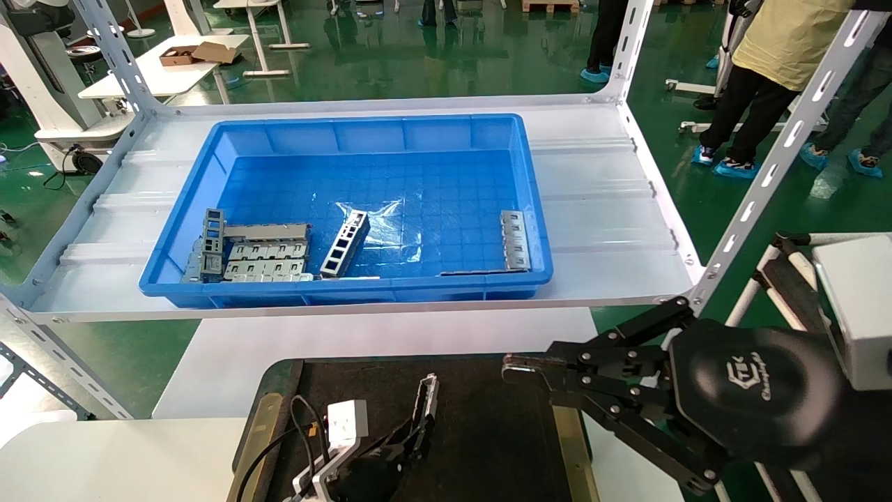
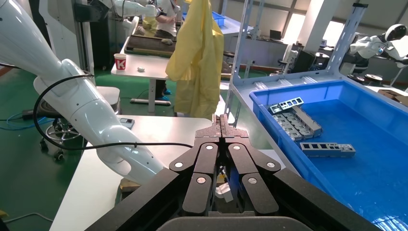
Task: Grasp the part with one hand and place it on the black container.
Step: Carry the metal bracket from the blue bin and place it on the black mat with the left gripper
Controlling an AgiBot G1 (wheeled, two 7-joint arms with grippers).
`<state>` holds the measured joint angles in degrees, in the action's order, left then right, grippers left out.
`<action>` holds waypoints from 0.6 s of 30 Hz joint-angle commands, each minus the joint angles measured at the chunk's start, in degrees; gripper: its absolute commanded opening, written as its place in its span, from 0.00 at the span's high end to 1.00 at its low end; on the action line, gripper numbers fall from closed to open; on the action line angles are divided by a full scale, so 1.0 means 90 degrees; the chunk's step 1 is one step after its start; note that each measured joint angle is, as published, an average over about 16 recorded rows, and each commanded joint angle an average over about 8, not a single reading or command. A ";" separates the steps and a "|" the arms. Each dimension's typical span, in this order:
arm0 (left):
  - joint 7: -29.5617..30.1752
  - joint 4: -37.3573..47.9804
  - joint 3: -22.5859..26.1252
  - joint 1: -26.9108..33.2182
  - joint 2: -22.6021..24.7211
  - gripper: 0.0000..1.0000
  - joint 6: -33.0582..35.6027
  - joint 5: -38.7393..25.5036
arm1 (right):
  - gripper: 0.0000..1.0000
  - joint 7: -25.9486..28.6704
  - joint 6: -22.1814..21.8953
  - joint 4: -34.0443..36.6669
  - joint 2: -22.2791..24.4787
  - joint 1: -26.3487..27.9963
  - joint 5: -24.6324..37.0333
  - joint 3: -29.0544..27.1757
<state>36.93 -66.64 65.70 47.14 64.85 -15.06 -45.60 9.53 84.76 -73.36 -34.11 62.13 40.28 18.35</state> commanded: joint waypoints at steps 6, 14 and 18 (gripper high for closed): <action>-0.0224 -0.0017 0.0440 0.0166 0.0081 1.00 -0.0540 0.0779 | 1.00 -0.0001 -0.0001 0.0000 0.0001 0.0000 -0.0001 0.0001; -0.0836 -0.0134 0.1164 0.0533 0.0127 0.31 -0.1208 0.2080 | 0.38 -0.0002 -0.0001 0.0000 0.0001 0.0001 -0.0002 0.0003; -0.1214 -0.0314 0.1543 0.0798 0.0110 0.00 -0.1556 0.2872 | 0.00 -0.0002 -0.0002 0.0000 0.0002 0.0001 -0.0003 0.0004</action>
<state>26.33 -69.61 79.14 54.23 65.80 -28.82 -20.34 9.51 84.74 -73.36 -34.10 62.14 40.26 18.38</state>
